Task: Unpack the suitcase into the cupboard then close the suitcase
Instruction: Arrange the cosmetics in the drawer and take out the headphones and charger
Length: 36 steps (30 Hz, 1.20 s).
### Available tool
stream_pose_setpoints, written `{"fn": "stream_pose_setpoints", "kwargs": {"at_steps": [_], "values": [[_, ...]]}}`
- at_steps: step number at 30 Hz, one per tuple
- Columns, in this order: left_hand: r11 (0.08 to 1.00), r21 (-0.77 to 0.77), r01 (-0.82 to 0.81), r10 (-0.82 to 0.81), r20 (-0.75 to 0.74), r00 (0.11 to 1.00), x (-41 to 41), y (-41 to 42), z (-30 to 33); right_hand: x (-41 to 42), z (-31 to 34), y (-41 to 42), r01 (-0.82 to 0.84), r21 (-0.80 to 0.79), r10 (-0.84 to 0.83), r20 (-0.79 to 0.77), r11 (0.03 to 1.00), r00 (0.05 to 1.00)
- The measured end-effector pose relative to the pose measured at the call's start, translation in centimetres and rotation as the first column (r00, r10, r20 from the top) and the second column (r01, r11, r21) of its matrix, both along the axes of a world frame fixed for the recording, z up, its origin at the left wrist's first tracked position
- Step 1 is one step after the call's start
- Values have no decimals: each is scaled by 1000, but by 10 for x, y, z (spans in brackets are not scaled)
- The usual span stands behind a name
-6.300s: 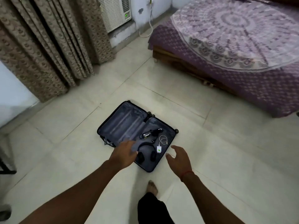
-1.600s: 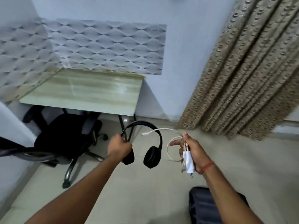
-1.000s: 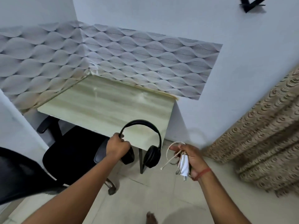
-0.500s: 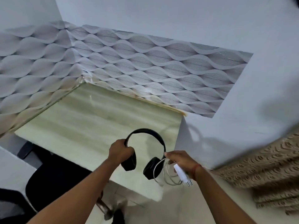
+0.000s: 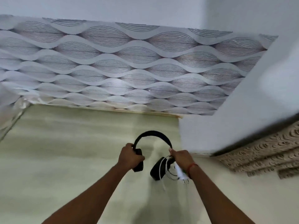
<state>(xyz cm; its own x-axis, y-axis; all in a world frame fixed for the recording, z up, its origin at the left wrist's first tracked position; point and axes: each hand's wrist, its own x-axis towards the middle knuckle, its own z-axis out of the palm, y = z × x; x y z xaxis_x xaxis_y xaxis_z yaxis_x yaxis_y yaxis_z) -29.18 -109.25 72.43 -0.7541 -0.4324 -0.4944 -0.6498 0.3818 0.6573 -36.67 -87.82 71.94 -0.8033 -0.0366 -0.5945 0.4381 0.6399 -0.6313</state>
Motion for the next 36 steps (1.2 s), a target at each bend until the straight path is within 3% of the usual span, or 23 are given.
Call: {"fn": "stream_pose_setpoints", "kwargs": {"at_steps": [5,12,17,21,23,27,36], "values": [[997,-69,15,-16,-15,1000,-43,-2,-32,-51,-33,-5,-27,147,20,49,989,999],[991,-126,-40,41,9,999,-56,3,-50,-89,-60,-14,-75,176,63,75,982,995],[987,-118,-111,113,15,993,-51,1,-54,-92,-59,-14,-67,130,62,46,989,997],[982,-99,-159,159,-11,987,-31,6,-48,-80,-48,7,36,-22,-35,16,999,999],[987,-73,-141,140,-19,990,-19,9,-50,-72,-40,14,-24,-48,27,65,999,998],[989,-37,-146,144,-53,988,-13,9,-64,-59,-40,7,-171,-34,174,134,985,976],[986,-32,-164,159,-128,979,-64,11,-74,-109,-40,-12,-64,16,64,1,998,998]]}}
